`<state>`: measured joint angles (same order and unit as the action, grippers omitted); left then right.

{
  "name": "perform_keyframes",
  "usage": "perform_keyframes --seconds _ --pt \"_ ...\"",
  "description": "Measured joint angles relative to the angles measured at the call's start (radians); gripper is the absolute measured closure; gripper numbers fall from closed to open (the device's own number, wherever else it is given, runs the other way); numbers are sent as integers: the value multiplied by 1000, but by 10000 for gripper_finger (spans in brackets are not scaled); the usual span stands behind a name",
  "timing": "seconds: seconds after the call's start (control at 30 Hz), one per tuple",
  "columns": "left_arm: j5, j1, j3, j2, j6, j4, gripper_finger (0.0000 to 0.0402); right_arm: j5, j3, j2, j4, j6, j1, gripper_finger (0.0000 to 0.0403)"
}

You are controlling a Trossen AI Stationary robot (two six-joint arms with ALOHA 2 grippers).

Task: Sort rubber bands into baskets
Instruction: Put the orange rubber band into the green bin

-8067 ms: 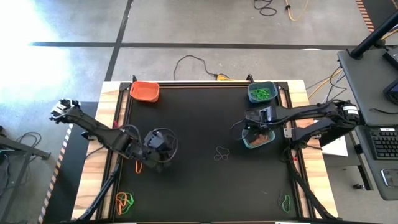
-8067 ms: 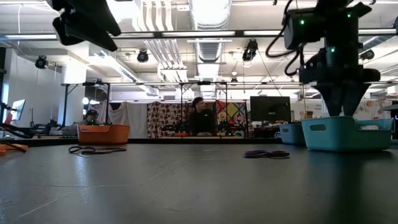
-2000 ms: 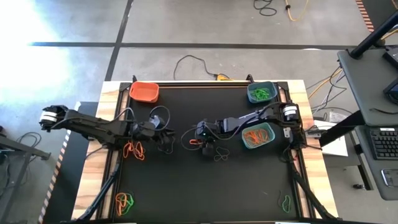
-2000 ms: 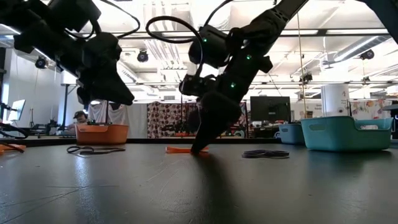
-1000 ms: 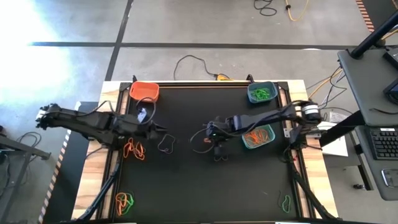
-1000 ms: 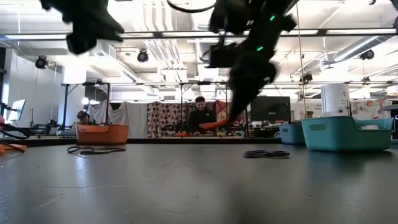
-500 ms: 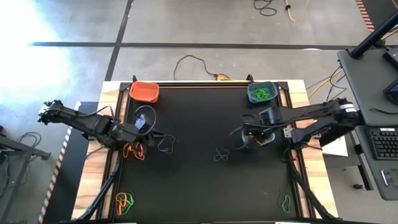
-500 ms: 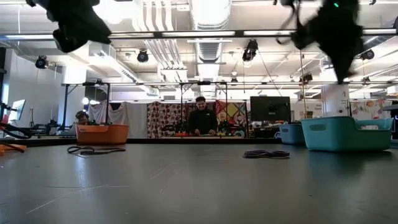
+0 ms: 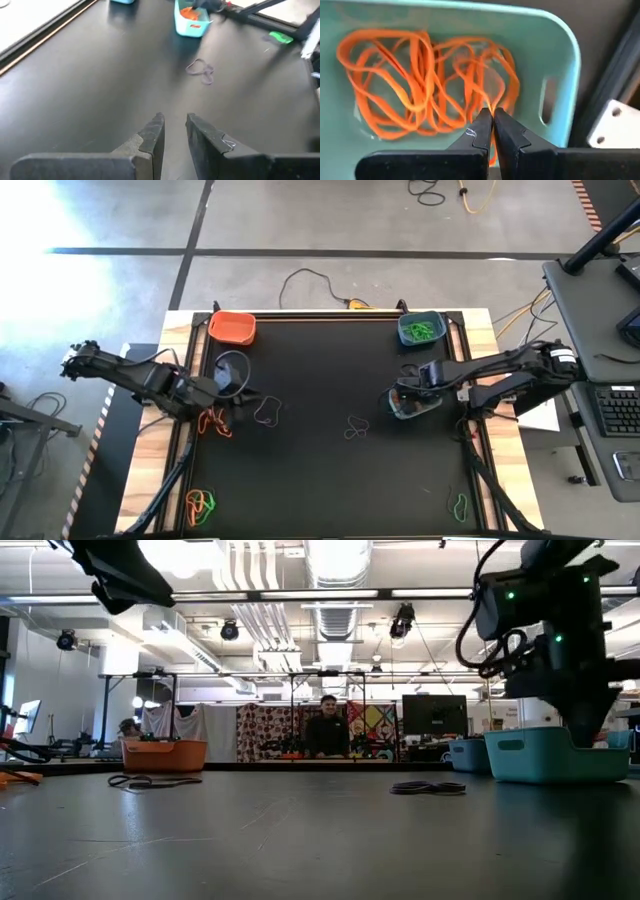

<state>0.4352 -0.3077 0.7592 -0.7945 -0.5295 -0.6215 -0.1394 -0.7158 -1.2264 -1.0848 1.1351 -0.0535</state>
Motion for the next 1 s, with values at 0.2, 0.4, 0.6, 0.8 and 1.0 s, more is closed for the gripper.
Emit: perform_keyframes --seconds 0.2,0.4,0.6,0.8,1.0 --pt "11 0 0 16 -36 -66 332 -39 35 -1 71 16 -24 392" --pt "11 0 0 15 -75 -82 330 -7 56 -8 68 60 -31 356" --pt "11 2 -1 16 -198 -209 311 15 14 -6 5 24 -28 282" --pt "18 1 -8 13 -318 -324 273 8 -122 -5 -110 -88 -28 236" --pt "20 1 -46 11 -374 -322 223 -1 -254 -5 -172 -141 -21 217"
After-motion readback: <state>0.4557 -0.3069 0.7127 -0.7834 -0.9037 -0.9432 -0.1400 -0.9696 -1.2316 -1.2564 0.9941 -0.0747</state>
